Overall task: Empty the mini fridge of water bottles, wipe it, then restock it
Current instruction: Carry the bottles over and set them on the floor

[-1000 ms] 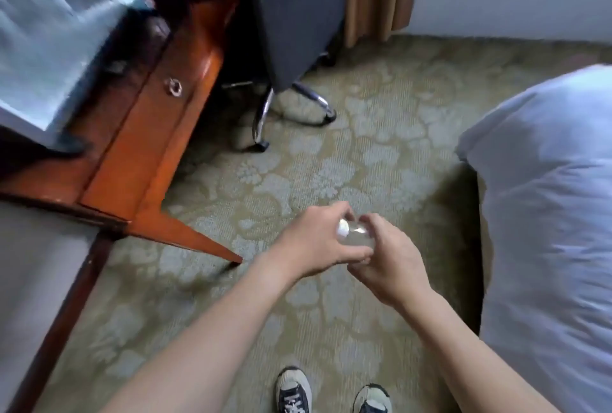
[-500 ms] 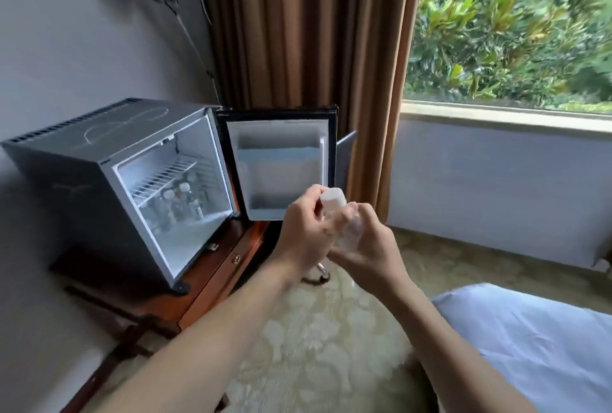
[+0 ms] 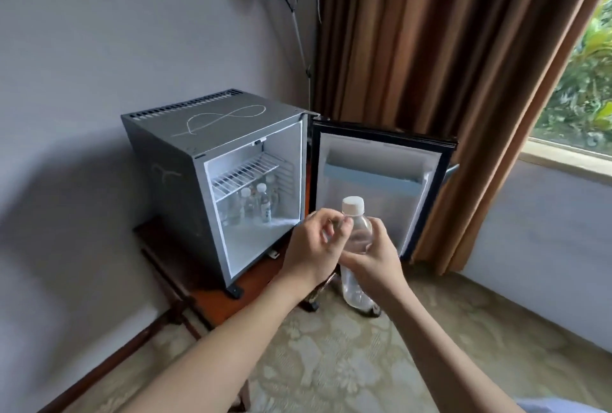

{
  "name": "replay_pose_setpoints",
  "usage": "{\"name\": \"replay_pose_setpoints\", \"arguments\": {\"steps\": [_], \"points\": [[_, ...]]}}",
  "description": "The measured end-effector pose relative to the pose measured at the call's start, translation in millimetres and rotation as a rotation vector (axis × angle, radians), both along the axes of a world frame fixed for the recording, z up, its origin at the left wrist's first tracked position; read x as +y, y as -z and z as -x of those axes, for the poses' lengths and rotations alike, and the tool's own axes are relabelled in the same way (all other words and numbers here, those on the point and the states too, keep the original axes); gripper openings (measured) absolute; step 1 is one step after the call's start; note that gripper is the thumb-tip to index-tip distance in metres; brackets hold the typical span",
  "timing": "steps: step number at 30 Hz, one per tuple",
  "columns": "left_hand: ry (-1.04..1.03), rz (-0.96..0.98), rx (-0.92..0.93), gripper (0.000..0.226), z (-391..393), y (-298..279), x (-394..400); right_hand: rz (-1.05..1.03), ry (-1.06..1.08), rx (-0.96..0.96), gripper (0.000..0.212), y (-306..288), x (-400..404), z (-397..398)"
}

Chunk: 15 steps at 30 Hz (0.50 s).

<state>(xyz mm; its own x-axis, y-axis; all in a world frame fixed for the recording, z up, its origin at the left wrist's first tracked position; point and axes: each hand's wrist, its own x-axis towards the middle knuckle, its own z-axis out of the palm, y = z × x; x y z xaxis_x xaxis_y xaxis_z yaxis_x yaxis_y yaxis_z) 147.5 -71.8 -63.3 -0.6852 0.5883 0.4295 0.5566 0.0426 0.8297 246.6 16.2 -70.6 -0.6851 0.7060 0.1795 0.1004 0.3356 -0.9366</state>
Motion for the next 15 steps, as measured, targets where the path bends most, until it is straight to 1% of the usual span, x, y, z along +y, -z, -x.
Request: {"name": "replay_pose_setpoints", "arguments": {"steps": [4, 8, 11, 13, 15], "points": [[-0.152, 0.032, -0.066, 0.047, 60.3, 28.4, 12.0, 0.051, -0.045, -0.037, 0.057, 20.4, 32.1, 63.1], [-0.254, 0.133, -0.255, 0.027, 113.1, 63.1, 27.0, 0.076, -0.139, -0.058, 0.06, 39.8, 56.6, 118.2], [-0.354, 0.213, -0.314, 0.013, 157.7, 93.6, 49.1, 0.119, -0.209, -0.113, 0.065, 62.3, 77.7, 155.0], [-0.434, 0.261, -0.354, 0.017, 191.4, 115.2, 65.0, 0.152, -0.25, -0.158, 0.066, 78.2, 95.1, 180.4], [-0.502, 0.309, -0.445, 0.026, 223.1, 139.1, 79.3, 0.186, -0.287, -0.177, 0.062, 93.8, 114.7, 206.7]]}}
